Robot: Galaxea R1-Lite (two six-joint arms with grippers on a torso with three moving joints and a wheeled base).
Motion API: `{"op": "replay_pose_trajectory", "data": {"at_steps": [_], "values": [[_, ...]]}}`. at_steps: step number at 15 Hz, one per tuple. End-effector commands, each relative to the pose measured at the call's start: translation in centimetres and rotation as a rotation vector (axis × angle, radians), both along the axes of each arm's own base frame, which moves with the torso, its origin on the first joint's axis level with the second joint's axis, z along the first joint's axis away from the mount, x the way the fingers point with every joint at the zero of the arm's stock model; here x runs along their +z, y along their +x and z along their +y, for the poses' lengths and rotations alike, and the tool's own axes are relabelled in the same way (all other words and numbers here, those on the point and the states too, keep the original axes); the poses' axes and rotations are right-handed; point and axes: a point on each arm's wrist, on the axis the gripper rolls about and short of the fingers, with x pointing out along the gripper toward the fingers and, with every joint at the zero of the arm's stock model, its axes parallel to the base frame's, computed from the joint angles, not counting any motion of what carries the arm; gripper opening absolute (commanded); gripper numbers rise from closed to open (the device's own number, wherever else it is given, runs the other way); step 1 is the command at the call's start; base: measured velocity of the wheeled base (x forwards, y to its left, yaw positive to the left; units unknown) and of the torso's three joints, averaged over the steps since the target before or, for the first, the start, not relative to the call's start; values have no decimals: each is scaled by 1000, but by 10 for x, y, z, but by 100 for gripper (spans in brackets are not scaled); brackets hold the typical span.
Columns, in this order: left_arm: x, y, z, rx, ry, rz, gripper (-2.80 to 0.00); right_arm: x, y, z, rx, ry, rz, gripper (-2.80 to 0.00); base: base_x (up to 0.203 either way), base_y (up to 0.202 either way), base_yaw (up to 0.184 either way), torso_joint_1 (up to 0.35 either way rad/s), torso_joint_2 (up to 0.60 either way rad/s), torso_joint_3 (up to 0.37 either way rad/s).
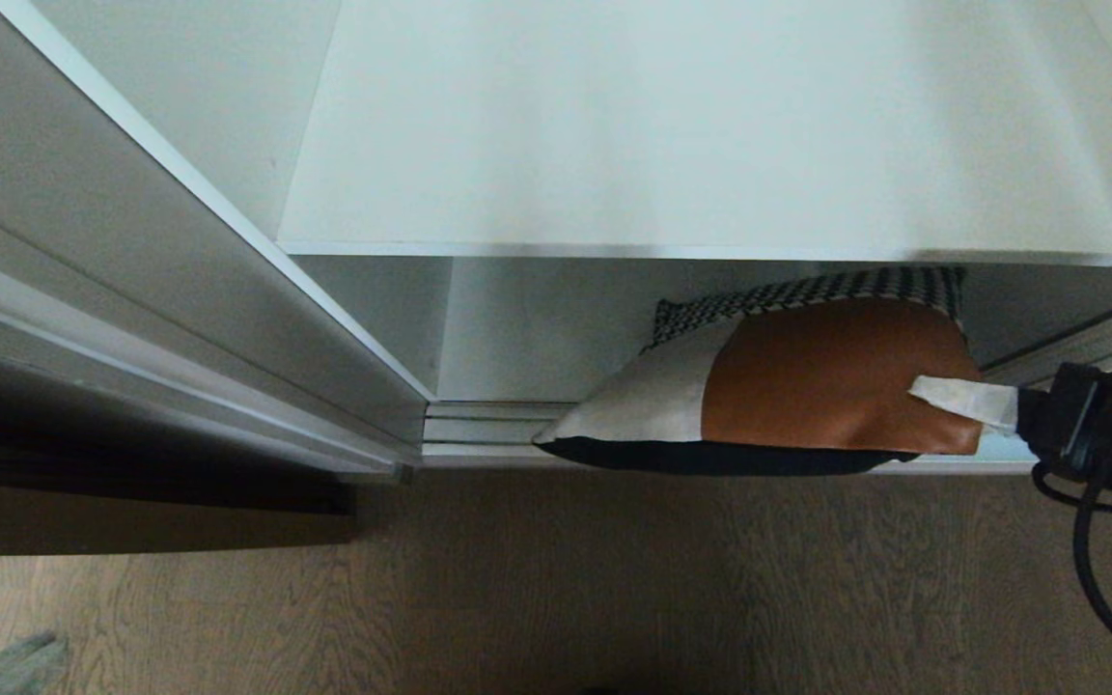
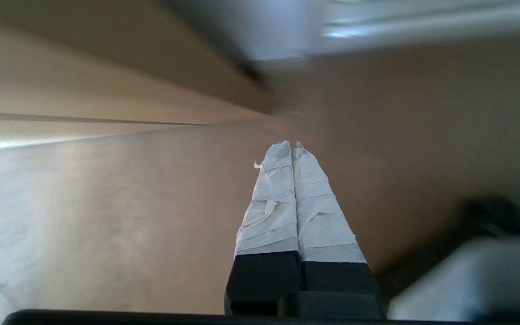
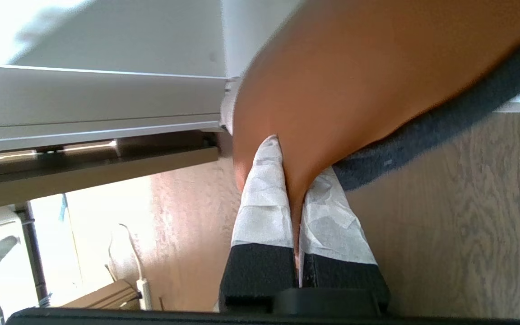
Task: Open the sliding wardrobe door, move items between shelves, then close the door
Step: Place the pillow on the higher shelf
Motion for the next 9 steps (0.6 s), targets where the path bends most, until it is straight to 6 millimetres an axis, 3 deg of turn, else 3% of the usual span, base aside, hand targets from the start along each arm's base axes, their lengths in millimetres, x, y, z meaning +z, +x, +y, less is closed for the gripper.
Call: {"op": "replay_pose_trajectory", "data": {"at_steps": [1, 6, 9], "values": [[3, 0, -2, -88, -19, 30, -280, 24, -21, 4, 34, 19, -68, -280, 0, 0, 0, 0, 0, 0], [5, 11, -8, -178, -87, 96, -280, 45, -32, 9, 71, 60, -86, -280, 0, 0, 0, 0, 0, 0], [6, 18, -12, -258, -152, 149, -280, 46, -34, 11, 82, 60, -84, -280, 0, 0, 0, 0, 0, 0]]}}
